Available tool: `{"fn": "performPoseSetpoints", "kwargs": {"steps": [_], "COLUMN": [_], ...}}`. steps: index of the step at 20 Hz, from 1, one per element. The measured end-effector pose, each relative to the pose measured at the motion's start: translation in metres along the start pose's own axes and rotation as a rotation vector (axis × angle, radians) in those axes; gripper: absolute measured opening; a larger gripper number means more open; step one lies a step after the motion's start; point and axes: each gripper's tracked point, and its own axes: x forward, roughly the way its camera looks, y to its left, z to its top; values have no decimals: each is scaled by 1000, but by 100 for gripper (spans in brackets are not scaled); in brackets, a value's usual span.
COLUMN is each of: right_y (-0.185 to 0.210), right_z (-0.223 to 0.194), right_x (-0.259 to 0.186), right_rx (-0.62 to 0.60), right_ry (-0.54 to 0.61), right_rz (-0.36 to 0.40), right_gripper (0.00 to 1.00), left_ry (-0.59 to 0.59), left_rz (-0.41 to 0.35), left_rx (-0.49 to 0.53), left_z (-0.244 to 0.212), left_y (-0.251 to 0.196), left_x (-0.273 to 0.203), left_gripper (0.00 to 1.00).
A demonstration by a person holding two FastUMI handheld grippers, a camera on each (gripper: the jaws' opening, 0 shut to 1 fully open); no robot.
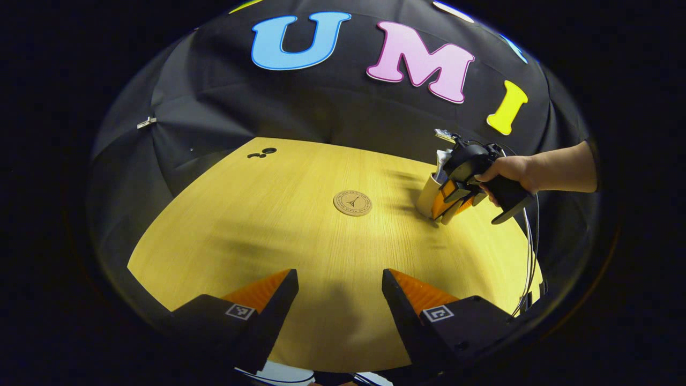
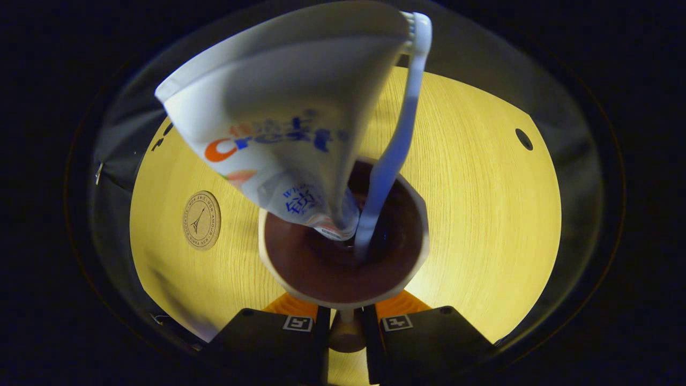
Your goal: Put the toothbrush and toothpaste on the desktop into the cup, then pick up the cup and place it on the coaster on the desktop.
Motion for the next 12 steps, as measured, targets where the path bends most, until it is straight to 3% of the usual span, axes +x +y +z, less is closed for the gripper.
{"fn": "performPoseSetpoints", "kwargs": {"steps": [6, 7, 8, 11, 12], "right_y": [16, 23, 29, 45, 54], "right_z": [6, 10, 12, 20, 22], "right_x": [-14, -18, -22, -30, -32], "right_rx": [-48, -32, -27, -69, -74], "right_ry": [-53, -60, -67, -95, -99], "right_rz": [31, 51, 63, 64, 74], "right_gripper": [30, 24, 30, 30, 30], "left_ry": [15, 14, 13, 12, 8], "left_rz": [-18, -21, -23, -27, -27], "left_rx": [17, 19, 20, 15, 13], "left_z": [-6, -6, -6, -7, -7], "left_y": [-7, -7, -7, -6, -5], "left_x": [3, 3, 3, 2, 1], "left_gripper": [97, 97, 98, 98, 92]}}
